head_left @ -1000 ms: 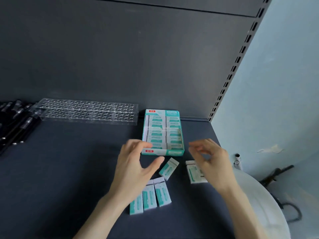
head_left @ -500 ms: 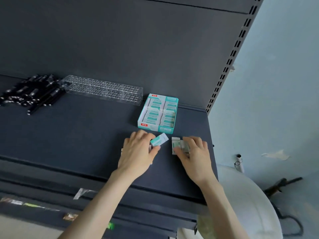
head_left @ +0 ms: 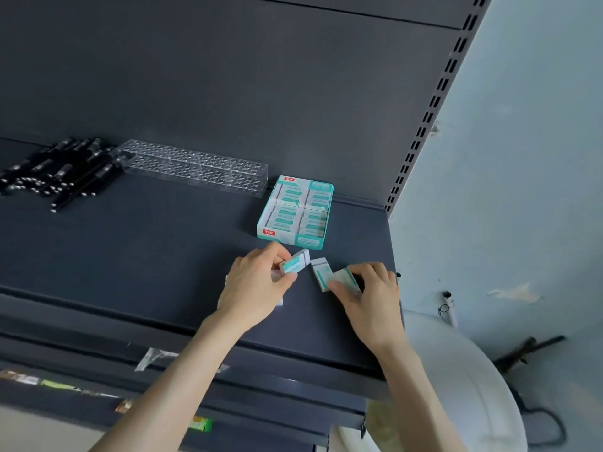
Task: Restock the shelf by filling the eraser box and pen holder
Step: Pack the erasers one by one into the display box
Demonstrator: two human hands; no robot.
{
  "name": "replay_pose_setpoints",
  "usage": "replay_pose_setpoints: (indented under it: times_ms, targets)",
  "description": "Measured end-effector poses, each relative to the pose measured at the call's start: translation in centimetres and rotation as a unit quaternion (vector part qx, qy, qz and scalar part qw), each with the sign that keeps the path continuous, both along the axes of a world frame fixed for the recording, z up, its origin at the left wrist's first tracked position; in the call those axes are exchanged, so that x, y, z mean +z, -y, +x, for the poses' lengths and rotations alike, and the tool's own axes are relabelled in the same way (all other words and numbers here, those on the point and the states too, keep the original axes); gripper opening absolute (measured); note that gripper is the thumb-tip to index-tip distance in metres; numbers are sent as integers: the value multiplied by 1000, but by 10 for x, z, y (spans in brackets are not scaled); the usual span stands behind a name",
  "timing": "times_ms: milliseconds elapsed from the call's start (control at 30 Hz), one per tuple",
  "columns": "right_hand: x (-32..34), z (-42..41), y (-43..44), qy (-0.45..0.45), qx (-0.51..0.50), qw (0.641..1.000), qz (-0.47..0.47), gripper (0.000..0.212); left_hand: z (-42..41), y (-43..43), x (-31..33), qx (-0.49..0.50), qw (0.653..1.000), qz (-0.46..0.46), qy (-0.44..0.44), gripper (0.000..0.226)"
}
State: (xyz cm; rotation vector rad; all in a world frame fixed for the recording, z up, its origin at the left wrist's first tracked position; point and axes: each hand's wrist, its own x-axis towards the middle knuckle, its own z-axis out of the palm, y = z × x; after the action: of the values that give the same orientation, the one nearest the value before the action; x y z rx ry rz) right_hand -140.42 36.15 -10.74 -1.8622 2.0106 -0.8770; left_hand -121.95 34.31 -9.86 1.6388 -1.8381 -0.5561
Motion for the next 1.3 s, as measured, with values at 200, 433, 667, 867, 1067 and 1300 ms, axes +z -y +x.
replay_pose_setpoints:
  times_ms: [200, 433, 667, 867, 1067, 1300]
  targets:
    - [-3, -3, 0, 67, 61, 995, -51, 14, -1, -4, 1, 1, 999, -46, -28, 9]
    - [26, 14, 7, 314, 88, 944, -48, 16, 2, 1, 21, 39, 977, -44, -205, 15]
    - [44, 39, 49, 379, 122, 917, -35, 16, 20, 32, 39, -9, 885, 82, -459, 31]
    - [51, 66, 84, 439, 110, 891, -44, 21, 42, 77, 38, -70, 882, 145, -442, 14]
    - [55, 81, 104, 471, 86, 876, -56, 22, 53, 109, 40, -131, 894, 129, -409, 7]
    - [60, 79, 124, 460, 124, 878, -42, 20, 49, 130, 39, -166, 886, 149, -406, 12]
